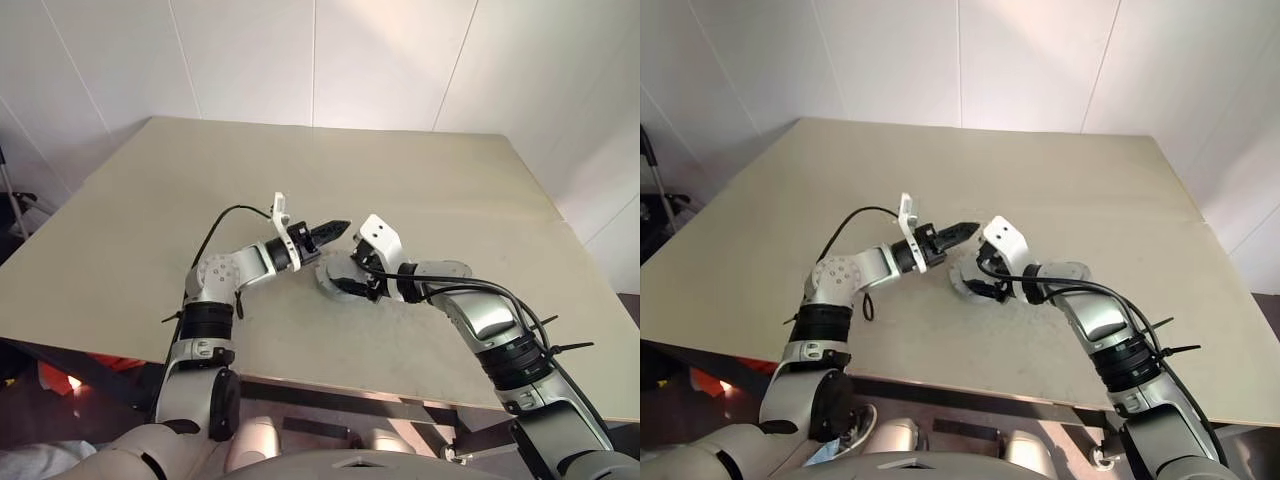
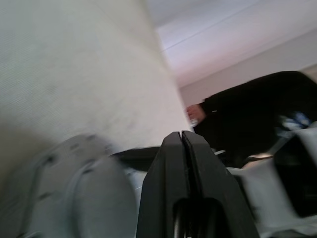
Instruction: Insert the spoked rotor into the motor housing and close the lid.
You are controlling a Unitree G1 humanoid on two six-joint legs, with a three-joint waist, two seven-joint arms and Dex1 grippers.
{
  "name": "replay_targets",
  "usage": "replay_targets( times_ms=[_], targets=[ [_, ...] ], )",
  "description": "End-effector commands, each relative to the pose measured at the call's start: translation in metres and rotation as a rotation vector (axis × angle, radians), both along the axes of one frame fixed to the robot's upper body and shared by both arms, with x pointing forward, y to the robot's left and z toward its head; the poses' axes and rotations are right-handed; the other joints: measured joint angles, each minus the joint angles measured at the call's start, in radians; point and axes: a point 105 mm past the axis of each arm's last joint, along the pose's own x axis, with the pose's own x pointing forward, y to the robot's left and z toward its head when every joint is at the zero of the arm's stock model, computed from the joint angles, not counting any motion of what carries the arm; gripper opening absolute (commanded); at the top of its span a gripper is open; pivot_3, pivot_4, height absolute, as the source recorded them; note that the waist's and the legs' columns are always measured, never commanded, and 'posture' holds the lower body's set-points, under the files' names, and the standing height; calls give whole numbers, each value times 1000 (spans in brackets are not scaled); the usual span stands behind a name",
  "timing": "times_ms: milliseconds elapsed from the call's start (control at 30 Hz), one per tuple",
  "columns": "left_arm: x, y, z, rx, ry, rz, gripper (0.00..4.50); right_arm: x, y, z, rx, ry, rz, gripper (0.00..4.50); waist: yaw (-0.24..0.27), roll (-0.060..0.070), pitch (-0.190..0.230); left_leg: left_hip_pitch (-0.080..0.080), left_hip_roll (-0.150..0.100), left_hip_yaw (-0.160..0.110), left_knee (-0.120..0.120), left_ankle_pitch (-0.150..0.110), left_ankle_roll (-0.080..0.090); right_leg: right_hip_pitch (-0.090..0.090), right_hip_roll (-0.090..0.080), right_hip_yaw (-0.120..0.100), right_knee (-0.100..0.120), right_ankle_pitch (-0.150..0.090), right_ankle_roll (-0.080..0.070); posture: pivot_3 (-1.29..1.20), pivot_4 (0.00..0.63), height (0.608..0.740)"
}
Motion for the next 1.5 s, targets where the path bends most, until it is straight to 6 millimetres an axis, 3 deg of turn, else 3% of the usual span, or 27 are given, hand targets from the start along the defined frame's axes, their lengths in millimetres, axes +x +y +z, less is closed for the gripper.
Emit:
replay_targets(
  times_ms=[33,133,267,400,500,633,800,833,967,1100,1500],
  targets=[
    [-10,5,-47,162,149,20,68,-13,-31,-58,-147,192,-120,3158,0,-3,0,0,0,0,-1,0,0,0,0,0,-1,-1,1,0,0,740],
    [-17,3,-57,179,195,20,68,-12,-31,-56,-143,189,-123,3158,-1,-2,-5,4,0,-1,-2,0,0,6,0,-1,-5,-3,4,0,0,740],
    [-14,2,-52,164,178,24,68,-9,-33,-53,-138,178,-135,3158,-4,1,-9,4,-1,-1,-9,-1,1,8,0,-2,-20,-5,8,0,0,740],
    [-12,4,-49,158,162,27,68,-5,-31,-43,-118,146,-131,3158,-5,-1,-9,3,-2,-1,-10,-1,1,8,0,-2,-21,-5,8,0,0,740],
    [-12,5,-47,155,156,29,68,-7,-23,-27,-53,137,-81,3158,-4,0,-8,3,-2,-1,-11,-1,1,7,0,-2,-21,-5,8,0,0,740],
    [-11,6,-48,155,156,35,0,-9,-16,-5,-43,50,-20,4450,1,1,-8,0,-2,0,-12,-1,1,6,0,-1,-21,-5,8,0,0,740],
    [-10,7,-46,155,150,39,0,-18,0,33,41,-30,79,4485,4,-1,-9,-12,-2,0,-14,-2,4,3,0,0,-17,1,3,0,0,740],
    [-9,7,-46,155,148,39,0,-20,1,39,58,-40,92,4485,4,1,-9,-14,-2,0,-13,-2,3,1,0,0,-14,8,-5,0,0,740],
    [-7,8,-45,156,139,39,0,-21,3,57,137,-49,86,4485,6,4,-8,-20,-1,0,-16,0,6,-8,2,-1,-13,6,-7,0,0,740],
    [-3,7,-42,154,127,38,0,-20,1,63,156,-56,71,4485,5,4,-7,-33,-1,-1,1,-4,9,-21,0,-1,0,6,-5,0,0,740],
    [4,1,-9,8,-4,16,0,-13,-5,63,184,-51,-2,4485,5,7,4,-32,0,-1,10,-5,9,-20,-1,1,7,2,-9,0,0,740]
  ],
)
